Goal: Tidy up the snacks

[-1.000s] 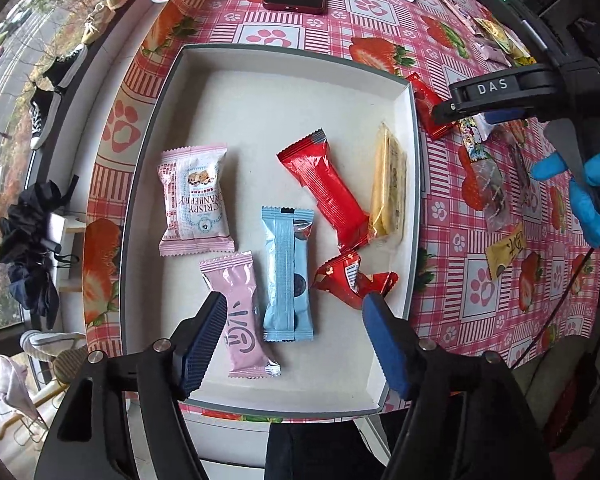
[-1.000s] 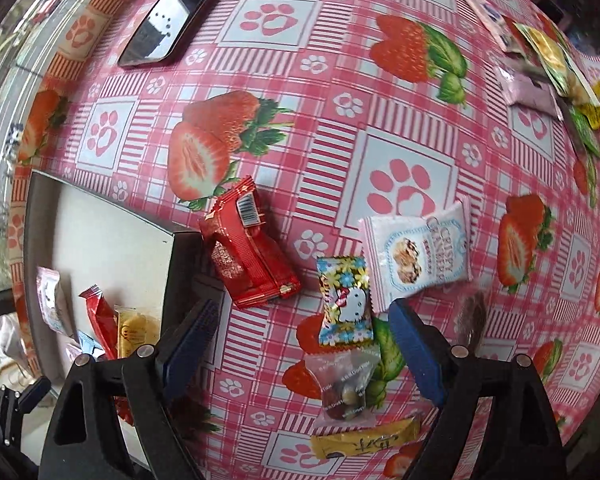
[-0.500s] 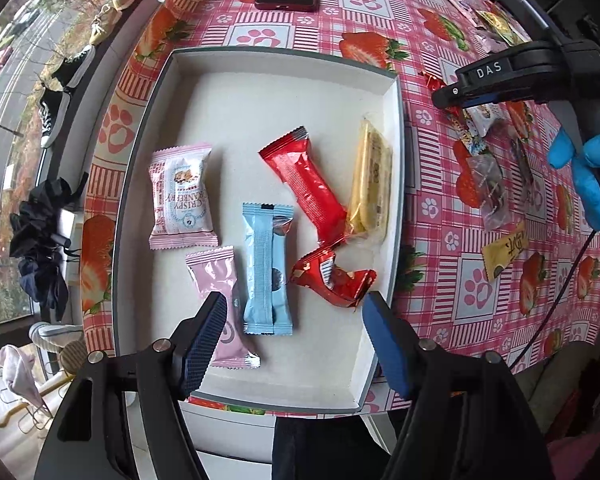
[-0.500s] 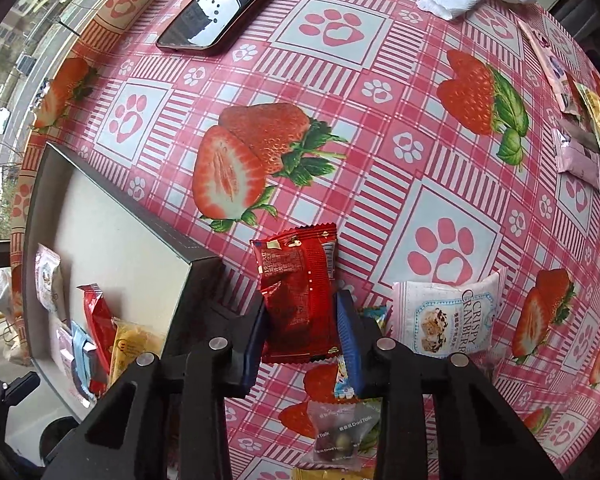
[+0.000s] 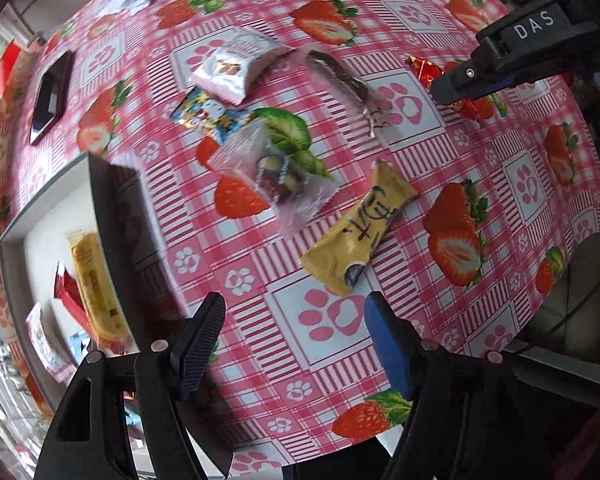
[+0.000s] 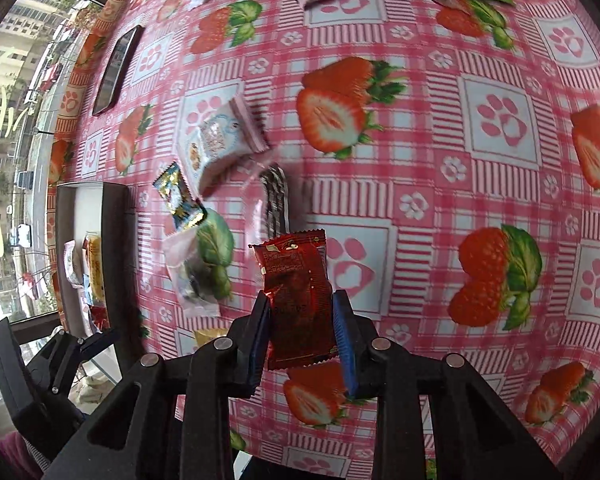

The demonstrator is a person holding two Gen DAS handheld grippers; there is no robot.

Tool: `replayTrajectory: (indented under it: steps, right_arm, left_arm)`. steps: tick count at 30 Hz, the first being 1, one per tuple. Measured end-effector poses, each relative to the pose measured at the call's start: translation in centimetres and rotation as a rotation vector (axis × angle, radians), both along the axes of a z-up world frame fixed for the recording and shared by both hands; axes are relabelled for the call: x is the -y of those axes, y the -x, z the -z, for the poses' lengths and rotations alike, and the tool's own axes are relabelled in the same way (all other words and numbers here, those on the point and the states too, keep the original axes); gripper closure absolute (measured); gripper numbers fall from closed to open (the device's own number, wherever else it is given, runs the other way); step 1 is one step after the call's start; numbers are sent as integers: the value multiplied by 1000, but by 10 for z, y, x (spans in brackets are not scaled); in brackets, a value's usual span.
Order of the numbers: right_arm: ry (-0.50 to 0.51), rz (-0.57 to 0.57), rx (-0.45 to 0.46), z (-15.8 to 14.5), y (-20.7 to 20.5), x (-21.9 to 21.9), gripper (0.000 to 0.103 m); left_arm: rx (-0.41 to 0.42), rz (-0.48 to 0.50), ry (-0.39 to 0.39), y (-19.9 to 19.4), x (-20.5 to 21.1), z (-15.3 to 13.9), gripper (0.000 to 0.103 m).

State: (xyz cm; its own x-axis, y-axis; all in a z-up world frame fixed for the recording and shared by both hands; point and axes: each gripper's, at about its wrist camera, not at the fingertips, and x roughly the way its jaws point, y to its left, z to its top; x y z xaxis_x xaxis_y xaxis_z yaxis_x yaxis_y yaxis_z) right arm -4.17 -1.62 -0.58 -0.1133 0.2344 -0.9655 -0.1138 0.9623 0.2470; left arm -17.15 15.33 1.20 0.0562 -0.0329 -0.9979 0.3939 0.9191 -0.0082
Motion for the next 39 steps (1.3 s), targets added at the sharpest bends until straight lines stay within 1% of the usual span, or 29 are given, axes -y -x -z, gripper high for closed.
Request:
replayTrajectory:
  steps: [3,5,7,8,9,10,11,12,13,14,15,16,18,19,20,21,23,26,27,29,31,33,35,36,37,38,39]
  right_arm:
    - [16,37,-32,11,13,28,71]
    - [29,41,-44,17,18,37,71]
    - [38,38,-49,14,24,56,71]
    - [44,34,-50,16,25,58,71]
    - [44,35,-54,17,25,62,71]
    - [41,38,-59,19,24,64,71]
    - [38,41,-59,19,22,65,71]
    - [34,40,-54,14,20,75,71]
    - [29,38,-49,13,14,74,71]
    - [23,36,-42,10,5,73,71]
    - [17,35,-28,5,-9,70,71]
    - [15,35,-1,-2,-23,68,71]
    - [-3,57,72,-22,-57,65,71]
    - [-17,75,107,-31,-73,63,71]
    - [-24,85,137,-39,-86,60,69]
    - [-20,78,139,-42,-97,54,45]
    - [-1,36,127,-40,-103,36,5]
    - [29,-81,102,-29,-81,8,5]
    - [36,-101,79,-22,-72,0,5]
    - [16,-106,22,-5,-50,-11,5]
    - [5,-79,-15,1,-33,-9,5]
    - [14,-22,-55,7,-23,7,5]
    - [89,45,-90,17,-18,28,5]
    - [133,69,-92,18,-18,41,5]
    - [163,93,-92,21,-20,51,5]
    - [168,128,-103,23,-23,60,5]
    - [142,174,-118,25,-26,69,5]
  left_arm:
    - [30,108,-34,-4,38,11,27]
    - [36,151,-61,-8,56,22,25]
    - [25,175,-101,-11,67,36,25]
    - [12,178,-114,-12,69,41,23]
    - [28,161,-88,-15,69,40,22]
    - [17,149,-84,-17,69,41,23]
    - [8,130,-65,-19,68,41,26]
    - [-9,109,-35,-22,67,41,35]
    - [-19,88,-12,-26,64,41,44]
    - [-13,80,-9,-28,62,40,48]
    - [-9,77,-9,-30,61,38,56]
    - [-6,73,-6,-30,60,37,66]
    - [-4,52,-3,-33,57,36,76]
    - [-7,30,3,-34,54,34,78]
    - [-16,1,11,-36,49,34,78]
    - [-25,-31,17,-37,43,34,78]
    - [-40,-95,27,-37,24,33,78]
    - [-62,-193,34,-35,-4,33,78]
    - [-69,-223,35,-34,-16,32,78]
    - [-72,-272,26,-31,-37,32,78]
    - [-74,-318,30,-31,-53,32,78]
    - [-75,-347,32,-33,-63,32,78]
    - [-71,-362,34,-31,-75,31,78]
    - [-66,-365,31,-33,-77,31,77]
    - [-64,-363,27,-33,-82,33,75]
    - [-62,-359,25,-37,-83,33,72]
    - [-59,-354,25,-40,-82,34,63]
